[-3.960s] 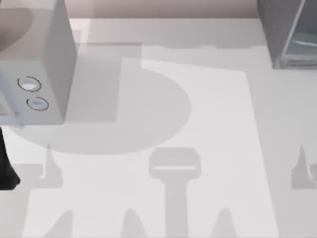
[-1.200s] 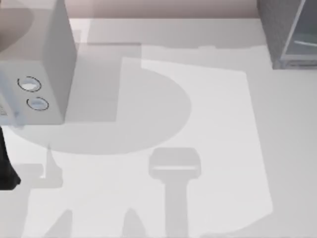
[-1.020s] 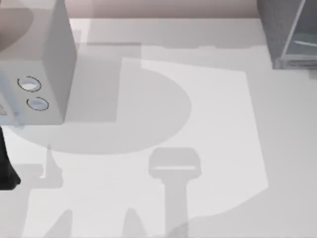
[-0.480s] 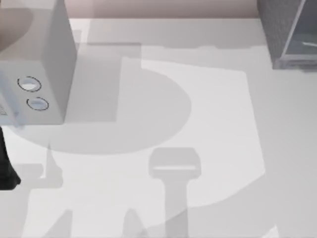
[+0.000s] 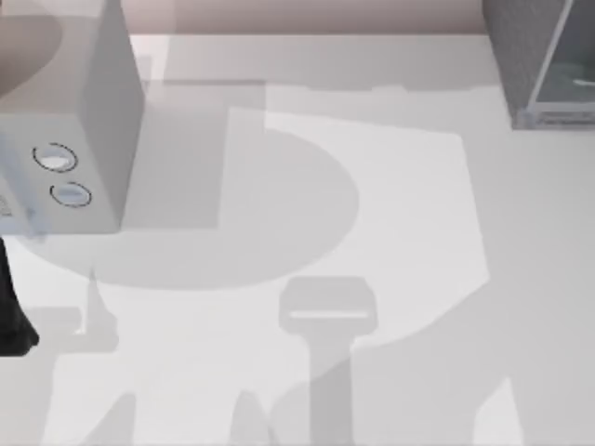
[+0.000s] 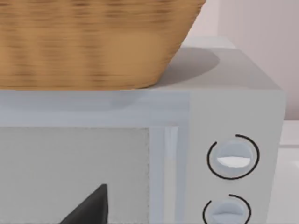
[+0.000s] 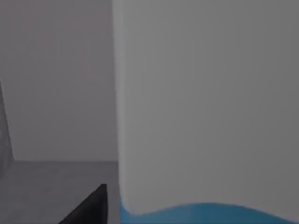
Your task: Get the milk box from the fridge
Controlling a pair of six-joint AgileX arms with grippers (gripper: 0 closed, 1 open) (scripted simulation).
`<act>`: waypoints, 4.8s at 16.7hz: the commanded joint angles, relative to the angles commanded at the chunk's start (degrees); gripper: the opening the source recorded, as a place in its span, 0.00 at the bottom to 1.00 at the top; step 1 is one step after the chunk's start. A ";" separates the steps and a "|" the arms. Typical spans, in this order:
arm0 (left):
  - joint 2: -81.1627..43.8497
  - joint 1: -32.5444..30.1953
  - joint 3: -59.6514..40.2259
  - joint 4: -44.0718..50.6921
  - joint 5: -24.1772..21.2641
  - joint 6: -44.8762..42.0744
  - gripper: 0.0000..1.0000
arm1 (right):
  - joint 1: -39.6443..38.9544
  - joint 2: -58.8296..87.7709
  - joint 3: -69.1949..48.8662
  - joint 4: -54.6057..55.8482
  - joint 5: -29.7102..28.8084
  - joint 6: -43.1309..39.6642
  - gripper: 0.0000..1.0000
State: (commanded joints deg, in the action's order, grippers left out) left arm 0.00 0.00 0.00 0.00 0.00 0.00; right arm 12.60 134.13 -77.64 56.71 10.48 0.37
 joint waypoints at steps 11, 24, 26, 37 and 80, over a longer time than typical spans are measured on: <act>0.00 0.00 0.00 0.00 0.00 0.00 1.00 | -0.06 0.20 -0.40 -0.30 -0.07 -0.01 0.47; 0.00 0.00 0.00 0.00 0.00 0.00 1.00 | -0.06 0.20 -0.40 -0.30 -0.07 -0.01 0.00; 0.00 0.00 0.00 0.00 0.00 0.00 1.00 | 0.13 0.07 -0.37 -0.31 -0.05 0.08 0.00; 0.00 0.00 0.00 0.00 0.00 0.00 1.00 | 0.13 -6.65 -2.22 -8.86 0.03 0.15 0.00; 0.00 0.00 0.00 0.00 0.00 0.00 1.00 | -11.27 -127.09 73.80 -52.29 -9.28 -0.17 0.00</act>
State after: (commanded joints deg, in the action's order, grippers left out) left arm 0.00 0.00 0.00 0.00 0.00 0.00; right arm 1.33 7.04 -3.84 4.42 1.20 0.21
